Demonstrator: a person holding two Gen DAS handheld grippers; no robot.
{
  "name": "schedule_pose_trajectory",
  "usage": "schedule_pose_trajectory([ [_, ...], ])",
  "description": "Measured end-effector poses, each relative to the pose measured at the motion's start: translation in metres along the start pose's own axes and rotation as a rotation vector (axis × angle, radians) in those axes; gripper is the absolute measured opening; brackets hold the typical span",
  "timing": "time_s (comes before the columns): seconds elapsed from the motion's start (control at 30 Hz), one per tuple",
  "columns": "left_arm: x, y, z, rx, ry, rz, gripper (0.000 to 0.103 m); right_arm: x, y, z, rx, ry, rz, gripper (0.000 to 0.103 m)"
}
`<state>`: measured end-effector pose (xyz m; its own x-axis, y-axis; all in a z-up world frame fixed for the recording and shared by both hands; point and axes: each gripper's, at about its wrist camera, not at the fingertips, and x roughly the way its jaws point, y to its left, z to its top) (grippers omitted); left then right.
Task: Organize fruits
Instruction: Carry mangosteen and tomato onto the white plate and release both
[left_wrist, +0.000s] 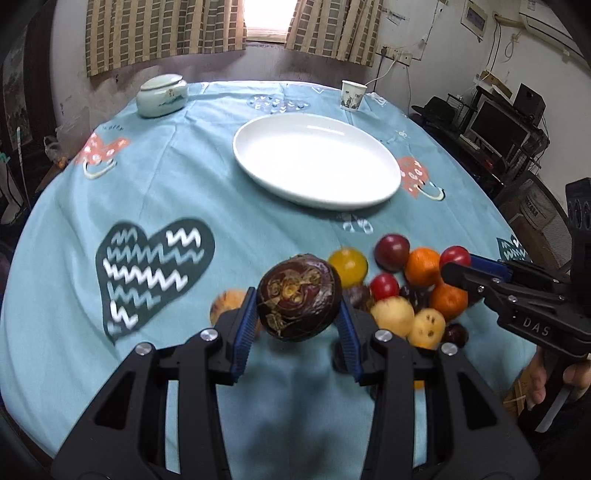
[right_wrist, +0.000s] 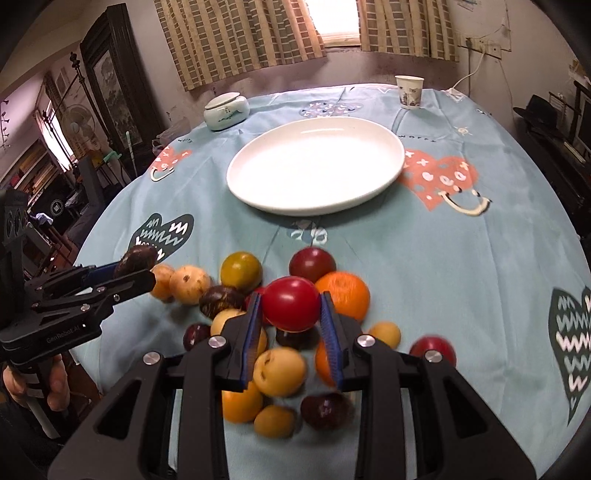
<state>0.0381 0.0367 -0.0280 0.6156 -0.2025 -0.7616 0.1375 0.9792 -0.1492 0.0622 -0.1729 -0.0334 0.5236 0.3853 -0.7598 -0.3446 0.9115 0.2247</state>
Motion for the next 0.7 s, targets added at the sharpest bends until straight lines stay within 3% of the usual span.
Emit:
schedule_pose_trajectory([
  [0.2, 0.034, -0.001, 0.09, 0.053, -0.008, -0.001, 0.042, 0.029, -0.02, 0.078, -0.043, 0.018, -0.003, 0.032],
  [0.43, 0.155, 0.01, 0.205, 0.033, 0.116, 0.038, 0.042, 0.129, -0.048, 0.174, -0.149, 0.097, -0.036, 0.032],
  [0.6, 0.219, 0.011, 0.232, 0.031, 0.194, 0.057, 0.043, 0.191, -0.062, 0.206, -0.191, 0.169, -0.037, 0.032],
  [0.7, 0.234, 0.011, 0.233, 0.02, 0.209, 0.056, 0.043, 0.209, -0.066, 0.215, -0.207, 0.181, -0.044, 0.032],
])
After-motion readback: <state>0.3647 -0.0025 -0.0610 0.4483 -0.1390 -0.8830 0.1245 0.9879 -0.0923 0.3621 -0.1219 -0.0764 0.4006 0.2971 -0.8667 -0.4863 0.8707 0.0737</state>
